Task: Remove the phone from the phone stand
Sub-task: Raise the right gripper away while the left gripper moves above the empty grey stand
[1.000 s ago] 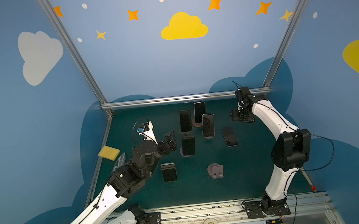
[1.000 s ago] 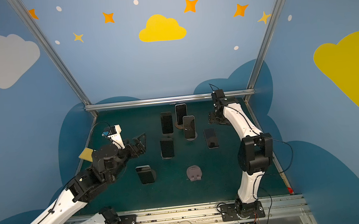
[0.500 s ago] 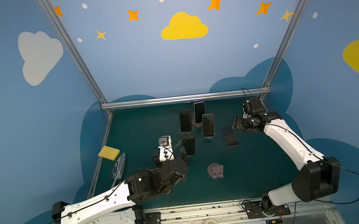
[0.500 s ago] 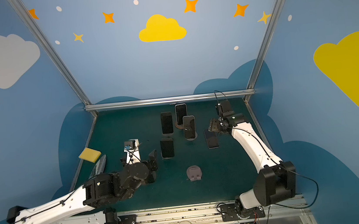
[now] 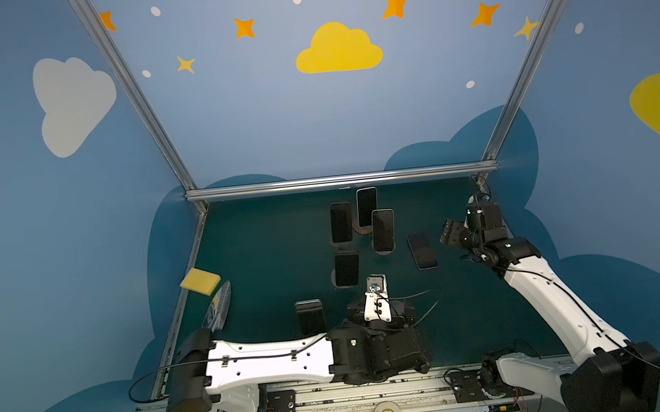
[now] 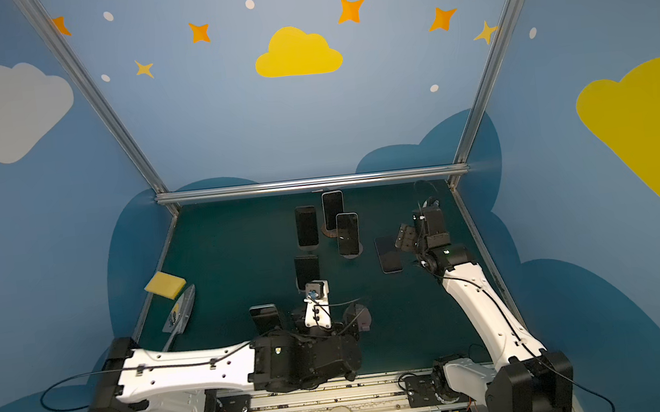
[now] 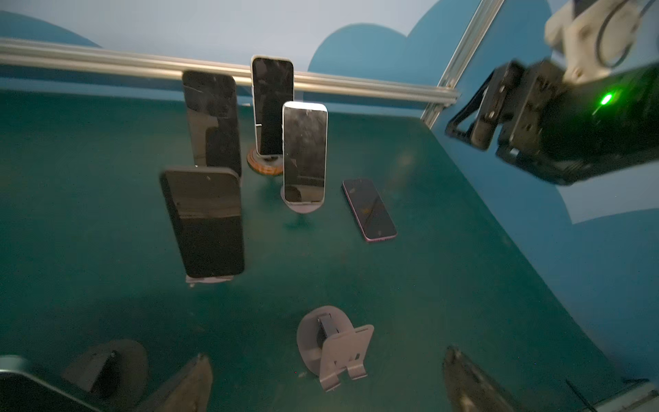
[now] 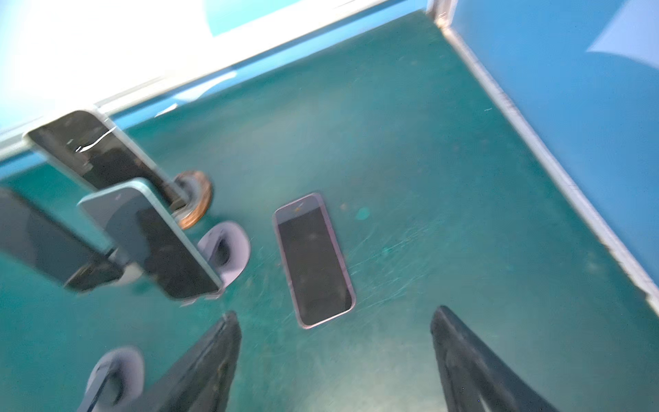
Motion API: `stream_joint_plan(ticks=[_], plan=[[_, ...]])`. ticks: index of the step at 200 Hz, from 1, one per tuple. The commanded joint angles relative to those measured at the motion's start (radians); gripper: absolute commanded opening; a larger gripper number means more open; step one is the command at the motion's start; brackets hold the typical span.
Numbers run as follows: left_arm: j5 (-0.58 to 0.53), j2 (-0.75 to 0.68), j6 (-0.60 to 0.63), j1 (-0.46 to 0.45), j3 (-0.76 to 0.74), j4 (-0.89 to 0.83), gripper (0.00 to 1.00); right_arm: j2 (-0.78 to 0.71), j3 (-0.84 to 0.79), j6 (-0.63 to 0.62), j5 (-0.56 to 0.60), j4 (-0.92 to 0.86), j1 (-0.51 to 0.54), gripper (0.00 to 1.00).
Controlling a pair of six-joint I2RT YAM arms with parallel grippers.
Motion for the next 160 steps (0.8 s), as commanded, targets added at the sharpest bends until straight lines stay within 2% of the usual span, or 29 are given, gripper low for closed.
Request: stream_joint_plan(ticks=[1,22,37,57,88,130,160], plan=[[0.073,0.064,-0.096,0.003,0.05,-0.012,1.0,-0.031,0.023,0.012,0.021,0.006,-0.065,0.85],[0.106,0.139,-0.136,0.018,0.132,-0.093,1.0,-0.055,0.023,0.04,-0.026,0.006,-0.137,0.85],[0.181,0.187,-0.098,0.041,0.17,-0.08,1.0,-0.077,0.011,0.038,-0.038,0.023,-0.167,0.85],[0.261,0.249,-0.13,0.087,0.235,-0.139,1.0,-0.084,0.005,0.047,-0.069,0.031,-0.198,0.85],[0.383,0.311,-0.057,0.156,0.276,-0.152,1.0,-0.077,-0.002,0.061,-0.121,0.043,-0.222,0.85],[0.402,0.376,-0.046,0.167,0.29,-0.192,1.0,-0.072,-0.018,0.066,-0.149,0.062,-0.226,0.85],[0.41,0.456,-0.003,0.169,0.362,-0.221,1.0,-0.074,-0.018,0.066,-0.15,0.066,-0.227,0.85]])
